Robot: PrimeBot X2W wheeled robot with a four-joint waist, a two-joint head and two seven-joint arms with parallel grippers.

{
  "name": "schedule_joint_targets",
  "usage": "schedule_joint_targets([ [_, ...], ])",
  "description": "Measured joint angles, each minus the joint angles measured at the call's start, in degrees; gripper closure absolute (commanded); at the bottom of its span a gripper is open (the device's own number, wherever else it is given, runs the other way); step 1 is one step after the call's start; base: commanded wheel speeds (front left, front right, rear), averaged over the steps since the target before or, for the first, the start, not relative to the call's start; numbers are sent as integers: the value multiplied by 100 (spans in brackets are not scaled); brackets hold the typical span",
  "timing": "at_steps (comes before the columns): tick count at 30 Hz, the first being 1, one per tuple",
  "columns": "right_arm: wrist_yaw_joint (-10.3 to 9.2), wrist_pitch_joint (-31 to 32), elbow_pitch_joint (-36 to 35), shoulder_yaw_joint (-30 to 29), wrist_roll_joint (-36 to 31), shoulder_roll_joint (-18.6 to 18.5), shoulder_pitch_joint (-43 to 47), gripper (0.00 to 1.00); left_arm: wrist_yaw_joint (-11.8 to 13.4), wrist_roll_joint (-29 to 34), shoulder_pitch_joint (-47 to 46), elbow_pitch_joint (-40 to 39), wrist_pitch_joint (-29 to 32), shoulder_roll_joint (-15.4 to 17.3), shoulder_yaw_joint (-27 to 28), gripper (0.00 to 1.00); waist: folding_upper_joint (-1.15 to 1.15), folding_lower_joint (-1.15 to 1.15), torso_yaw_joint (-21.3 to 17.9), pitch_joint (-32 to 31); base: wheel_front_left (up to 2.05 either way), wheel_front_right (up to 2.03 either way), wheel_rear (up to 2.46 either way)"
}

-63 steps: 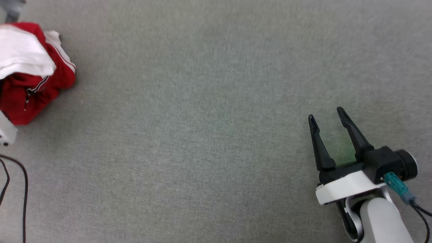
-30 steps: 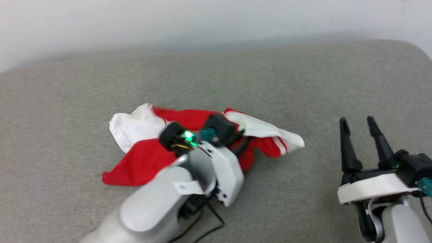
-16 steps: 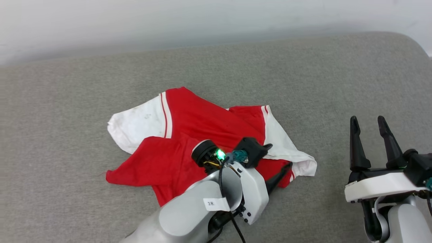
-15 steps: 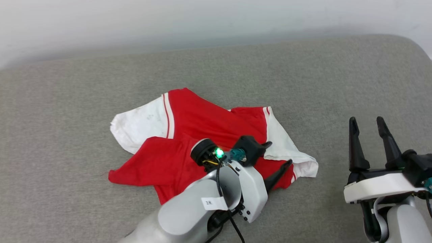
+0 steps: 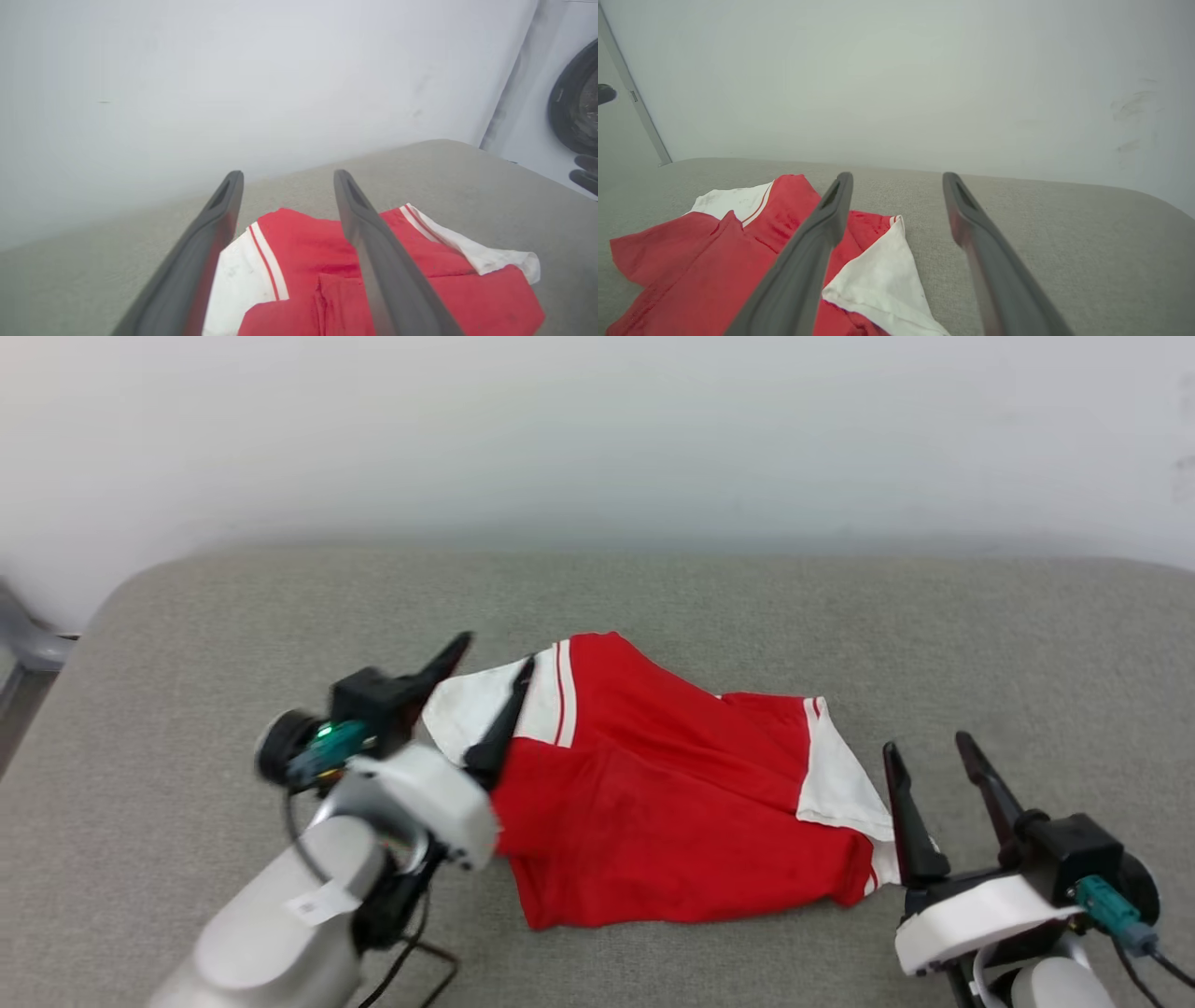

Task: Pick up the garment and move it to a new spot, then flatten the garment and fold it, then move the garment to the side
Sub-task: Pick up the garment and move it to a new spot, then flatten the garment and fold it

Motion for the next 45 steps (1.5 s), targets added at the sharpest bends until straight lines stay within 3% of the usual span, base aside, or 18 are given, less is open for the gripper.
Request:
schedule_joint_targets([
  [4,0,31,113,127,-23,0,125,0,245,-49,766,-602,-81,533,563,0,0,0,140,-136,0,0,0],
  [7,0,103,140,200,-26,2,194,0,389,10,1480,-1213,-83,700,1109,0,0,0,203,-188,0,0,0],
  [10,0,154,147,201,-66,-1,240,0,471,168,2299,-1726,-92,643,1592,0,0,0,226,-205,0,0,0],
  [13,0,210,134,186,-86,0,320,0,488,333,2922,-2097,-92,388,2012,0,0,-1,237,-187,0,0,0],
  [22,0,554,-76,140,-404,-260,399,0,33,868,3323,-2263,-99,-114,2552,0,0,0,280,-78,0,0,0],
  [27,0,967,-216,216,-534,-692,506,0,-155,1043,3301,-2182,-100,-272,2694,0,0,0,291,3,0,0,0],
  [28,0,1243,-282,343,-587,-1004,609,0,-245,1135,3279,-2141,-100,-378,2747,0,0,0,310,67,0,0,0],
  [35,1,1744,-232,595,-526,-1573,631,0,-445,1278,3190,-2003,-100,-559,2824,0,0,0,415,281,0,0,0],
  [45,1,1764,282,955,-572,-1817,37,0,-624,1426,2938,-1856,-100,-673,2874,0,0,0,609,675,0,0,0],
])
